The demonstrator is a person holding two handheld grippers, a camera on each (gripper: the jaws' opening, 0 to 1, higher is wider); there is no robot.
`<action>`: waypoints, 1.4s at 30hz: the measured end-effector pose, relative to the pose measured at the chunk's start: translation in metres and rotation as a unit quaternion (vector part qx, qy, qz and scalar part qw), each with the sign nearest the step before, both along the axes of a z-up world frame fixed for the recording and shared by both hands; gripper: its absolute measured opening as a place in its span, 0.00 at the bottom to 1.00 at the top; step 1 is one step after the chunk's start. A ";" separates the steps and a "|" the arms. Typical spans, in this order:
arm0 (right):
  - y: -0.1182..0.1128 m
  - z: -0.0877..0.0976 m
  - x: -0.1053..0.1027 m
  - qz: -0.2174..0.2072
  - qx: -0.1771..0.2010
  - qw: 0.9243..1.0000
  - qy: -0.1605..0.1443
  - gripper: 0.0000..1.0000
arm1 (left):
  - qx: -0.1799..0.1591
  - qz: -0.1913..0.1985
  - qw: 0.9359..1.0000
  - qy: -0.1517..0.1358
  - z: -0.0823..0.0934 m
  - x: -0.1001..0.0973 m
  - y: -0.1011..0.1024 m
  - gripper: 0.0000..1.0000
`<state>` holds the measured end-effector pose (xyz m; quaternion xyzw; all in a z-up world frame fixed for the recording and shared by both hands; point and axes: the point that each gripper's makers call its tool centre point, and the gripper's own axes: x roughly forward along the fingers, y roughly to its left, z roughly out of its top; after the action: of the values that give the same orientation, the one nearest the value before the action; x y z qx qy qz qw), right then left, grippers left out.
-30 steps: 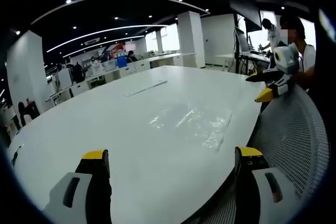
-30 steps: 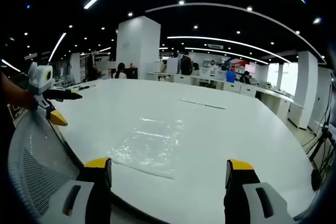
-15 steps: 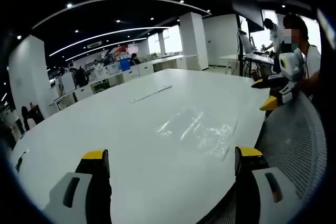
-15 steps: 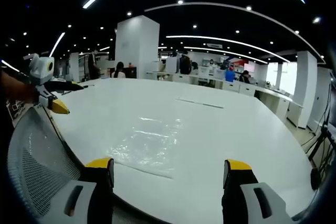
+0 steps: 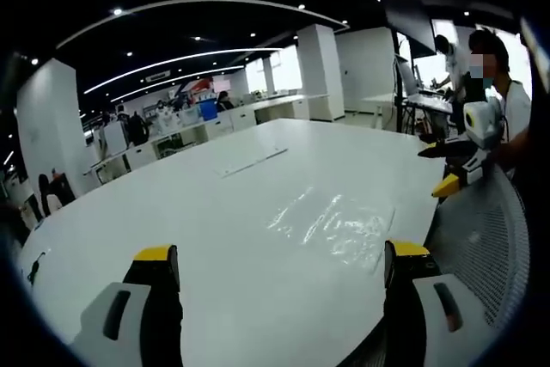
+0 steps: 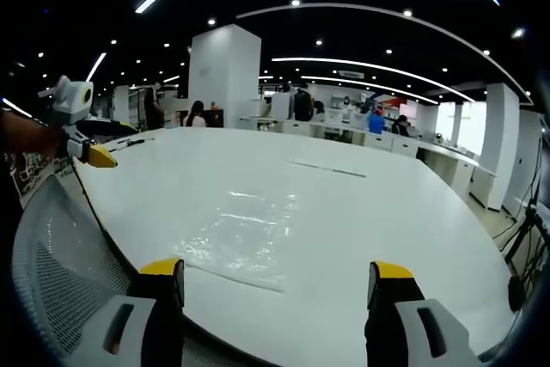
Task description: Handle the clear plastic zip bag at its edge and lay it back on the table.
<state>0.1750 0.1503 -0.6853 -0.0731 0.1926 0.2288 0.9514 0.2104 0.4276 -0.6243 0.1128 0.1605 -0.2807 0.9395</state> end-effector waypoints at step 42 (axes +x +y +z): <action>0.002 -0.002 -0.001 0.003 0.005 1.000 0.006 0.87 | -0.006 -0.021 1.000 0.017 0.018 0.025 0.002 0.99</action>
<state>0.1742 0.1522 -0.6875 -0.0678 0.1972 0.2334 0.9498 0.2358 0.4301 -0.6059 0.1053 0.1724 -0.3030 0.9313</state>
